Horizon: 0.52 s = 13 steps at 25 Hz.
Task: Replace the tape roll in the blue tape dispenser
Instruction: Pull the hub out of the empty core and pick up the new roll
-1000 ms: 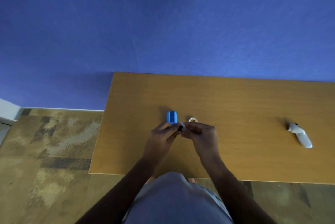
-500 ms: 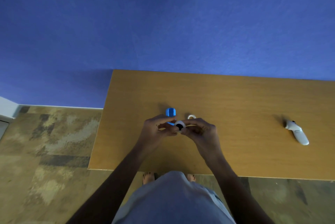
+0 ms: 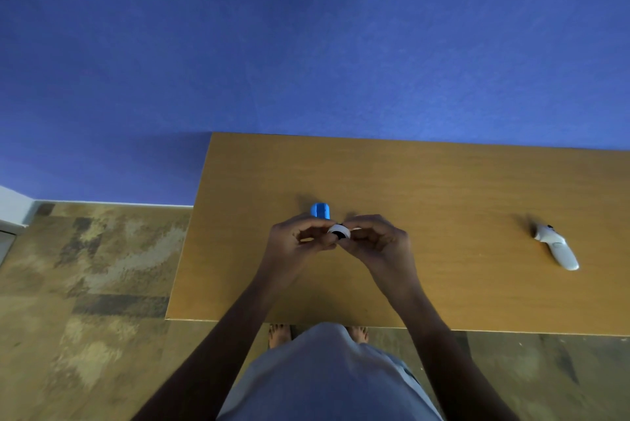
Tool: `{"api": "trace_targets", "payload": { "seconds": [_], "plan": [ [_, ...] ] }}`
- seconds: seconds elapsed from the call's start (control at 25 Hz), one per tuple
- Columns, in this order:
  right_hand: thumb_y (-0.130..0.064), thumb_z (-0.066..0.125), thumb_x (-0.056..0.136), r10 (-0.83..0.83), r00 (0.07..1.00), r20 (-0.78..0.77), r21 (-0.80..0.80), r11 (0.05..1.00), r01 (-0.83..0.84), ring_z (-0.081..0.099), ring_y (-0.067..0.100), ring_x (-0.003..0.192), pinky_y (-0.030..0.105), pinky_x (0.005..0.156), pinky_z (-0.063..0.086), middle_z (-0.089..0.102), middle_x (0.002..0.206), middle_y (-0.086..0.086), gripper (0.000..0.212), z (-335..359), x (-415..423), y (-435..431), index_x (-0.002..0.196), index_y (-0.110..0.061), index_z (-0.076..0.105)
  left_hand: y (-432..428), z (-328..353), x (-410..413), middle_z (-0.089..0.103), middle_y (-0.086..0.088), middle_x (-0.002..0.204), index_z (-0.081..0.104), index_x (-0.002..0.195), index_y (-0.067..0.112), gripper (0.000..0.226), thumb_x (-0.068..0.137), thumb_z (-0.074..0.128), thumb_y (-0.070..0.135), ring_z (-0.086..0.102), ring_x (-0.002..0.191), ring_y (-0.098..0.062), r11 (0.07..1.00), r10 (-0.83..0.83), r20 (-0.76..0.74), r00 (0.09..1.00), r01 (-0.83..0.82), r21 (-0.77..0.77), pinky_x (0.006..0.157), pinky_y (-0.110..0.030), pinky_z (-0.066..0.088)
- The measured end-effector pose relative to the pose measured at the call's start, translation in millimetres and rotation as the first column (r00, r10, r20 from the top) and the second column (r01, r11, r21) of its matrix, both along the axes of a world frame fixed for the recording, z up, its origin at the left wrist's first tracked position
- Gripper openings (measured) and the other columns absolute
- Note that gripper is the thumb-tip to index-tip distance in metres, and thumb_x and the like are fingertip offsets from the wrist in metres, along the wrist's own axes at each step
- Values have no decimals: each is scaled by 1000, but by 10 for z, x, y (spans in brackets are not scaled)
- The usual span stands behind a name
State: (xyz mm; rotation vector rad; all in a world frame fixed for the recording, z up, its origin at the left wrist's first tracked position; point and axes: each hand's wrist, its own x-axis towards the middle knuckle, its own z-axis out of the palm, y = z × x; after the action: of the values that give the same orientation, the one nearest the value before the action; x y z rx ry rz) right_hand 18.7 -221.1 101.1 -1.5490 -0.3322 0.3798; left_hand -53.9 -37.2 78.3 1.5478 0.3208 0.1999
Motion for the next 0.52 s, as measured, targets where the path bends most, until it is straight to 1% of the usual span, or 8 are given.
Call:
{"api": "trace_targets", "payload": {
  "seconds": [0.08,0.12,0.2,0.28,0.36,0.44,0.48,0.52],
  "plan": [
    [6,81,90,68,997,-47,45,997,-66,82,31,100,37,86,66,81,115,16,27,18,47,-44,111,-9,80,31,15,2,81,-2,103,85,109,20,20,88,85,16,82,93,-21,997,13,-25,1000,-15,-79,77,-39,70],
    [8,77,94,98,993,-65,66,993,-94,82,34,102,39,88,67,81,115,17,25,26,69,-56,115,-5,78,37,20,5,82,-2,103,85,109,23,22,88,84,18,81,90,-19,995,21,-31,999,-25,-100,73,-36,69],
    [13,70,96,110,990,-91,75,992,-104,83,37,98,44,90,69,83,110,19,24,39,110,-47,116,1,76,33,27,15,83,0,103,85,111,27,27,89,81,12,82,87,-18,996,30,-39,999,-33,-87,63,-31,67],
    [19,70,92,65,993,-101,51,997,-60,84,35,90,44,86,70,85,101,16,25,31,140,-7,112,4,75,3,33,35,84,0,103,85,110,28,31,90,79,5,82,86,-20,998,47,-38,998,-49,-50,58,-29,65],
    [23,72,88,28,993,-112,38,999,-24,83,28,84,36,79,69,85,95,9,29,17,159,29,109,3,76,-42,43,54,84,-1,99,85,106,27,27,90,79,7,83,83,-20,996,73,-28,997,-75,-55,57,-29,64],
    [24,74,84,12,992,-124,41,999,-7,82,20,84,31,77,67,84,96,6,38,0,165,45,109,-5,79,-79,59,74,85,-2,96,87,103,27,26,88,78,8,83,83,-21,991,98,-44,994,-102,-88,61,-28,66],
    [23,77,83,2,993,-117,31,1000,1,82,22,87,34,79,66,83,99,8,40,-11,169,49,109,-7,79,-90,77,92,86,-2,96,87,103,28,28,88,77,6,84,84,-22,988,106,-69,992,-113,-109,65,-28,67],
    [21,80,81,-11,996,-93,10,1000,12,81,29,91,41,81,66,80,103,16,39,-29,176,50,109,-5,79,-96,83,112,86,-3,96,87,103,28,31,89,77,3,84,87,-22,984,106,-97,990,-118,-135,69,-28,67]
  ]
}}
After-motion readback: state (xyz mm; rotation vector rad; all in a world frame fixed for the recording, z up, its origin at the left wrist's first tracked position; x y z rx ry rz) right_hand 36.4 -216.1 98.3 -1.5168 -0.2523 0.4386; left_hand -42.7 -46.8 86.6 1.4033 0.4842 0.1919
